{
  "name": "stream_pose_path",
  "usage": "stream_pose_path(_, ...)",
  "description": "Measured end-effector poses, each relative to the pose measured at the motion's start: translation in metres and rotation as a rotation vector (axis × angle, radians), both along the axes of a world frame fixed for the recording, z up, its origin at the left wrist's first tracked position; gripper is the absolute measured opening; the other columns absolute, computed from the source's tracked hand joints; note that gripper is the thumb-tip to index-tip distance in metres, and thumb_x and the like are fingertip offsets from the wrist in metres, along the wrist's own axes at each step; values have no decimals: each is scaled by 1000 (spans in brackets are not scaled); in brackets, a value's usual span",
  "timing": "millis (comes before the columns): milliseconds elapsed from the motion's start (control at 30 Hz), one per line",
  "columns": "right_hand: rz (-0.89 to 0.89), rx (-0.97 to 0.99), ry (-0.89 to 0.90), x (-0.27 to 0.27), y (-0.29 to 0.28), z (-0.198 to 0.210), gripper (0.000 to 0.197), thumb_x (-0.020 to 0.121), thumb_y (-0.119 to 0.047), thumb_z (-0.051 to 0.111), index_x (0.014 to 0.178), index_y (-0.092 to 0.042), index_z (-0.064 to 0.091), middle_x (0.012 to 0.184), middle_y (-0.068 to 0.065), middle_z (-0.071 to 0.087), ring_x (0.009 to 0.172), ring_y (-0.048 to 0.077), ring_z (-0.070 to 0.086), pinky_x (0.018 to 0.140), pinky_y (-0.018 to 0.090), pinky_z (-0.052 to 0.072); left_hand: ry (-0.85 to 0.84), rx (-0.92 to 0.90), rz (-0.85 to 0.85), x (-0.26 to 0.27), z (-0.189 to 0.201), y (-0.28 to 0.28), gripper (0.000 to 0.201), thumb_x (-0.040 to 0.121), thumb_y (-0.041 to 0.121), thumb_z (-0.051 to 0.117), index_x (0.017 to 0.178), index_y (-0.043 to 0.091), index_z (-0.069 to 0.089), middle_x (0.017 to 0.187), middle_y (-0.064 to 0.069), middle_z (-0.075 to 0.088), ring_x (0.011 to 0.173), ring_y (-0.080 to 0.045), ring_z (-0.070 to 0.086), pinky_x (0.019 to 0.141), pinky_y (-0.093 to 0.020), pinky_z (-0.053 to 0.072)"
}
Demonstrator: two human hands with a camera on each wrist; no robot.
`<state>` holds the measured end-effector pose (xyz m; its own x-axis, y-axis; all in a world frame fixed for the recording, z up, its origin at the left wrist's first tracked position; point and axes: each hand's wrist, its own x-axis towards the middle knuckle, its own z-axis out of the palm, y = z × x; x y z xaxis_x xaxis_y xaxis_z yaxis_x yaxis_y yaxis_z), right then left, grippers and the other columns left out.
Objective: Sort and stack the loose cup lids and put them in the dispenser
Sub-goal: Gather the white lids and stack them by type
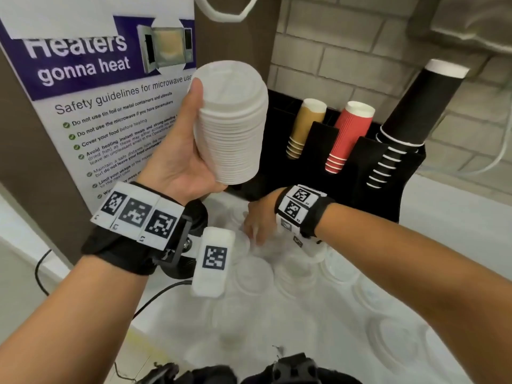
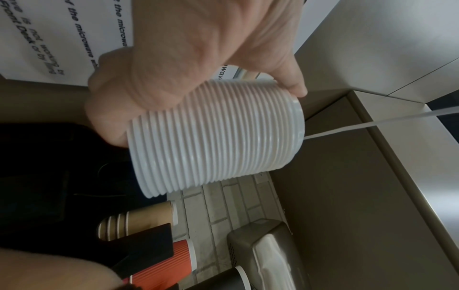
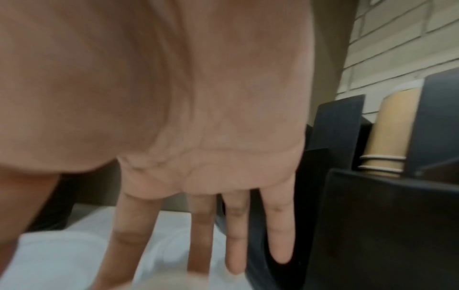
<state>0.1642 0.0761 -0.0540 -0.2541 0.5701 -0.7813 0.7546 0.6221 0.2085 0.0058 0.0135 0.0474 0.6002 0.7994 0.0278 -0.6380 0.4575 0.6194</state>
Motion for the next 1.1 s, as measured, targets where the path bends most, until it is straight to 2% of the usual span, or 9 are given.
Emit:
stream_pose_path(67, -60, 29, 95, 5, 1, 12, 43, 87, -51, 60, 121, -23, 60, 105, -3, 58, 89, 13, 51, 62, 21, 39, 11, 18, -11, 1, 0, 0, 58, 56, 56, 72, 93, 11, 79, 118, -10, 70, 108, -31, 67, 83, -54, 55)
stream_pose_path(133, -78, 191, 171, 2, 11, 16, 48, 85, -49, 63, 126, -26, 55, 92, -7, 53, 87, 14, 50, 68, 26, 40, 20, 19, -23, 1, 1, -1, 61, 55, 55, 73, 95, 11, 79, 118, -11, 70, 109, -32, 66, 83, -54, 55)
stream_pose_path(233, -167, 211, 188, -11, 21, 6, 69, 84, -37, 68, 143, -29, 35, 123, 0, 53, 113, 22, 50, 92, 32, 45, 66, 5, -12, 0, 1, -1, 77, 50, 56, 76, 114, 13, 72, 118, -13, 69, 107, -33, 67, 79, -54, 55)
stream_pose_path(300, -187, 196, 148, -13, 22, -4, 77, 81, -32, 72, 146, -31, 30, 141, 5, 43, 111, 22, 51, 77, 27, 48, 76, -15, -10, -1, 0, -1, 86, 45, 55, 79, 120, 15, 67, 119, -13, 69, 107, -34, 67, 79, -56, 55)
stream_pose_path(400, -181, 219, 132, -12, 18, -12, 80, 73, -31, 76, 141, -30, 35, 127, 5, 48, 82, 16, 49, 53, 24, 38, 71, -15, -8, -2, -3, -2, 87, 43, 53, 81, 120, 17, 63, 120, -13, 68, 107, -34, 67, 80, -57, 54)
stream_pose_path(633, -240, 344, 256, -2, 7, 6, 73, 73, -39, 74, 136, -21, 40, 137, 11, 42, 119, 31, 48, 95, 46, 48, 72, 42, -49, -4, -7, -1, 59, 51, 58, 71, 89, 14, 80, 113, -10, 72, 106, -30, 68, 83, -52, 56)
stream_pose_path(767, -234, 278, 213, 13, -6, 35, 64, 74, -45, 70, 131, -27, 47, 118, 2, 52, 96, 18, 54, 75, 31, 50, 43, 27, -48, -5, -8, 0, 60, 51, 57, 74, 91, 13, 80, 115, -10, 71, 106, -30, 68, 81, -53, 56)
stream_pose_path(900, -249, 67, -156, 21, -16, 41, 69, 80, -41, 73, 138, -14, 47, 137, 6, 51, 124, 26, 50, 101, 37, 45, 60, 22, -45, -3, -6, -2, 65, 48, 55, 78, 98, 13, 79, 117, -11, 70, 107, -33, 67, 82, -56, 54)
stream_pose_path(1100, -288, 163, 303, -20, -30, 4, 94, 72, -55, 74, 148, -26, 26, 140, 5, 43, 126, 26, 47, 92, 35, 43, 92, -10, -33, 0, -3, -9, 82, 43, 51, 85, 113, 15, 67, 121, -14, 68, 109, -36, 66, 85, -61, 51)
